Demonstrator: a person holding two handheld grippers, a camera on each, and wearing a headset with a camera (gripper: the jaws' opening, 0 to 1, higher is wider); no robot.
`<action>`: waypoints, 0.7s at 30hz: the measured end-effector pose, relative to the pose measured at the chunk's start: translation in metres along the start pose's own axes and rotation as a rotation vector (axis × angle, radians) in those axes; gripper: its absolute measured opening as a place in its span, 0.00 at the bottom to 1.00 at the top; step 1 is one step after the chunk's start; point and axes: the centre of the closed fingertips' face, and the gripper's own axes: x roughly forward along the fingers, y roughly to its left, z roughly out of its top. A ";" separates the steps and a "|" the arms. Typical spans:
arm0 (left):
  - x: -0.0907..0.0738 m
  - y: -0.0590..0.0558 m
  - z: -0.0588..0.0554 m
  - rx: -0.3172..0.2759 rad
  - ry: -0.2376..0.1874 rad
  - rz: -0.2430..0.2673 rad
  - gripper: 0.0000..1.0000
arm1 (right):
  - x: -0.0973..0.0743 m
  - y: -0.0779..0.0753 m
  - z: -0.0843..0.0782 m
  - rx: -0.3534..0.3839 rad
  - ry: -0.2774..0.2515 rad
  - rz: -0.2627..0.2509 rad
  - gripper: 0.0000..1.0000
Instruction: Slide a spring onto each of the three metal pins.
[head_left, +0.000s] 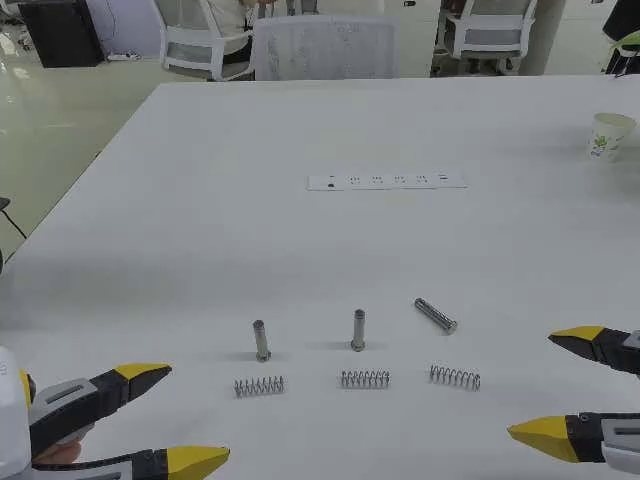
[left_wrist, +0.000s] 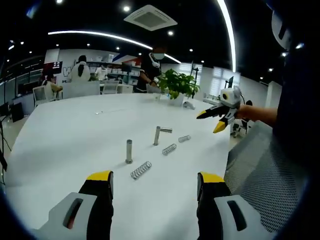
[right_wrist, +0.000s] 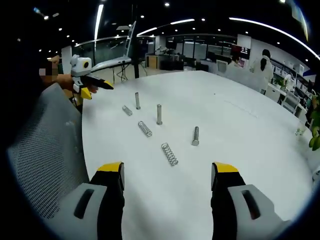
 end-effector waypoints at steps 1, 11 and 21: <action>0.000 0.000 0.000 -0.001 0.000 0.000 0.64 | 0.000 0.000 0.000 -0.001 0.000 0.001 0.70; -0.003 -0.001 -0.001 -0.003 0.000 0.006 0.64 | 0.001 0.000 0.000 -0.005 0.001 0.008 0.70; -0.003 -0.001 -0.001 0.000 -0.002 0.009 0.64 | 0.002 0.001 0.001 -0.006 -0.004 0.007 0.70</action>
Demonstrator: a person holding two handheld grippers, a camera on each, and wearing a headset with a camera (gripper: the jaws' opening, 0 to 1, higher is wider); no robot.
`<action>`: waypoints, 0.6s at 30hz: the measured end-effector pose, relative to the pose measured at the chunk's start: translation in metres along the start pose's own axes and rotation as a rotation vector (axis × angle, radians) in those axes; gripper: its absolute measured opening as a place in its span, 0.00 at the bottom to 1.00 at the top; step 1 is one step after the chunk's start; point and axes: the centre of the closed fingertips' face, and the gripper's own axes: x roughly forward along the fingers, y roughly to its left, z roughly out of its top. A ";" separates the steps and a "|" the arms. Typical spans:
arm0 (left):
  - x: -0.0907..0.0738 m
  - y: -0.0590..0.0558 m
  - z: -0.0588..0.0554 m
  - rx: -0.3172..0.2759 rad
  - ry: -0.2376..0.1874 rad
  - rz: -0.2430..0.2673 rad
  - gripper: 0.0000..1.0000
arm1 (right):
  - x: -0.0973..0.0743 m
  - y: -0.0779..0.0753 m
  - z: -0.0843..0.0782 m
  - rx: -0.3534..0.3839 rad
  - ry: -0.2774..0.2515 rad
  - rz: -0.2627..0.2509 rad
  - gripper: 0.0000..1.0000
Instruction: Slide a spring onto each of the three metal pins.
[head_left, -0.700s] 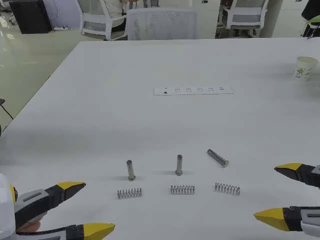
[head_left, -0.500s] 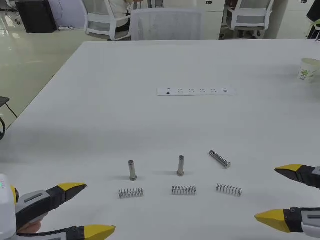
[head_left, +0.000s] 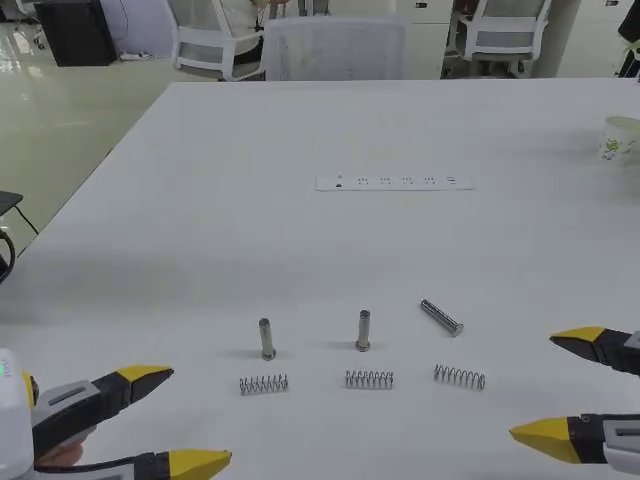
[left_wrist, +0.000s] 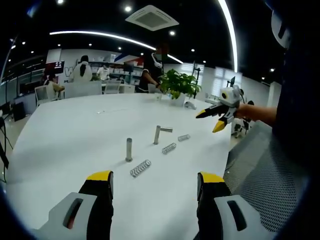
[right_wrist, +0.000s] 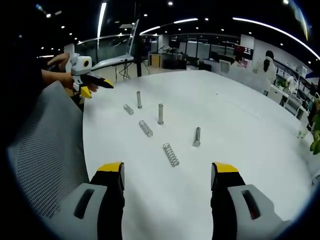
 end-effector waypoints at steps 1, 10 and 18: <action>0.000 0.000 0.000 0.000 -0.001 0.000 0.64 | 0.000 0.000 0.000 0.000 0.000 0.000 0.70; 0.000 -0.002 0.000 0.000 -0.002 -0.003 0.64 | -0.002 0.001 -0.003 0.003 0.005 -0.003 0.70; 0.001 -0.001 0.000 0.001 -0.003 -0.007 0.64 | -0.002 0.001 -0.003 0.006 0.004 -0.007 0.70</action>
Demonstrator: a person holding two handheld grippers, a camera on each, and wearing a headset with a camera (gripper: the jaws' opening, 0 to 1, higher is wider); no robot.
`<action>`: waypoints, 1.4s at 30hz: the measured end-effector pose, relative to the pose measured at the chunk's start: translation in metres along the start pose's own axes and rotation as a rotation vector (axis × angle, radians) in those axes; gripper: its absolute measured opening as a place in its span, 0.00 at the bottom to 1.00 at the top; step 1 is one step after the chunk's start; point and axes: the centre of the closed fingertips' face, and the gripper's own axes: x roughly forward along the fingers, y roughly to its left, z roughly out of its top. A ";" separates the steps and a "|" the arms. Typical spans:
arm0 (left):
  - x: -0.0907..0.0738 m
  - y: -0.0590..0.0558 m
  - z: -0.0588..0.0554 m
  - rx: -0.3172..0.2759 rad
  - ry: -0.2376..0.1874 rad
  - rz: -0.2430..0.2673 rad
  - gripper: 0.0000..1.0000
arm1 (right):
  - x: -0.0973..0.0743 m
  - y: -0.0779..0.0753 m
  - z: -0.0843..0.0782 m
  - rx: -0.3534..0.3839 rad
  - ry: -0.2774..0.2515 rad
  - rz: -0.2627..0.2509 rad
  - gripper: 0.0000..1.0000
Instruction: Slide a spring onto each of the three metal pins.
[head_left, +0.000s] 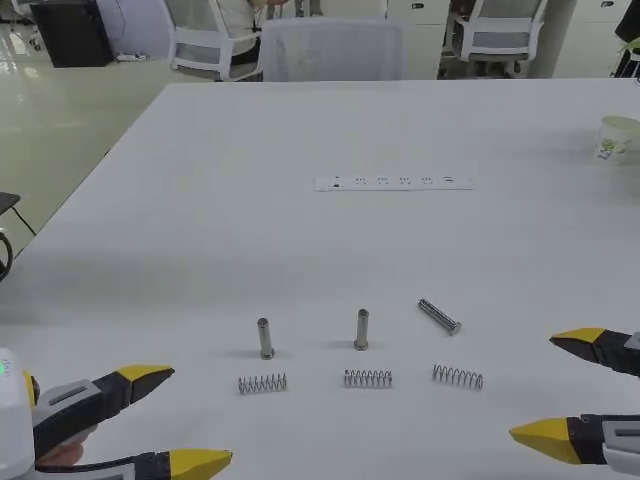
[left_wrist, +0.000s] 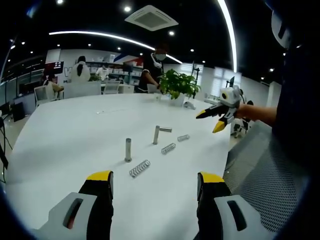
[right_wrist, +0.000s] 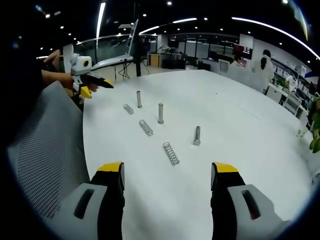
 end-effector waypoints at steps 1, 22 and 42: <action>0.000 0.000 0.000 0.000 0.000 0.000 0.64 | 0.000 0.000 0.000 0.001 -0.001 0.000 0.70; 0.001 0.003 -0.001 -0.004 -0.003 -0.004 0.64 | -0.003 0.000 -0.002 0.007 0.008 -0.010 0.70; 0.001 0.000 -0.001 -0.008 -0.001 0.000 0.64 | -0.004 -0.003 -0.001 -0.003 0.017 -0.004 0.69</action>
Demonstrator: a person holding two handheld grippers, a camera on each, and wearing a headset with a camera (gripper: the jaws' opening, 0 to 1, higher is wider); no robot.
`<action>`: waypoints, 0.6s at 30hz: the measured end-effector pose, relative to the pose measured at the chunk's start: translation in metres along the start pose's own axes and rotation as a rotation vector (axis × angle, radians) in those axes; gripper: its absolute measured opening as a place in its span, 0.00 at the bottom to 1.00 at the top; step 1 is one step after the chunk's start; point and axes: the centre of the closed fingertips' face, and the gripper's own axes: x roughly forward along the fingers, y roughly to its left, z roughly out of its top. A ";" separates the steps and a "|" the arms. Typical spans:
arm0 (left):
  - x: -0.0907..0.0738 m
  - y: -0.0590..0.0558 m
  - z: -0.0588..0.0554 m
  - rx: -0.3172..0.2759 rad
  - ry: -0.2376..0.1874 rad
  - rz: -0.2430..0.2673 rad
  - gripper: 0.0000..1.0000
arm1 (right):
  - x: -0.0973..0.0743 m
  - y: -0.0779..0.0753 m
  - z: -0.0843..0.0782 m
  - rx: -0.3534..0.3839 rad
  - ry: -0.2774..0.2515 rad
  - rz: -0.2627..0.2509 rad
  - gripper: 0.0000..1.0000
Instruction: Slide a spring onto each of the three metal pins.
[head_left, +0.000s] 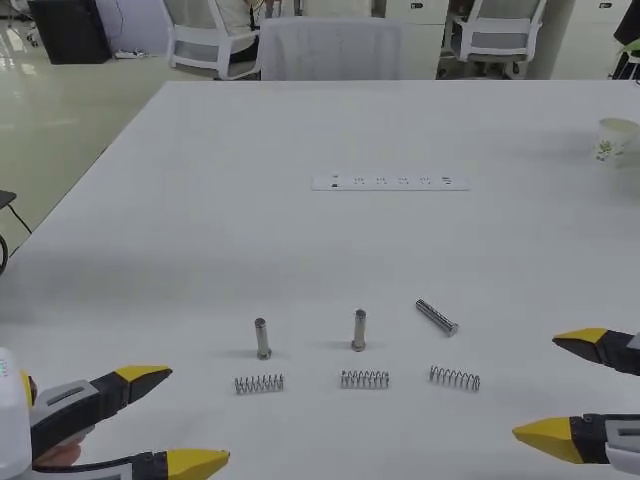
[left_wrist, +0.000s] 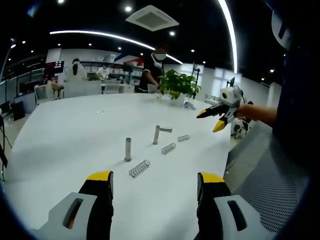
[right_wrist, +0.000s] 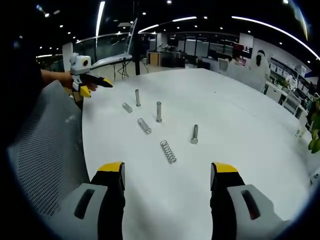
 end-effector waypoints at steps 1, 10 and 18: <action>0.000 0.000 0.000 -0.001 -0.001 0.000 0.64 | 0.000 0.000 0.000 0.000 0.001 0.000 0.69; -0.003 0.000 -0.001 -0.006 -0.002 0.012 0.64 | 0.005 -0.003 0.006 -0.013 0.002 0.012 0.69; -0.006 0.000 0.002 -0.004 -0.012 0.025 0.64 | 0.014 -0.011 0.017 -0.025 -0.008 0.016 0.67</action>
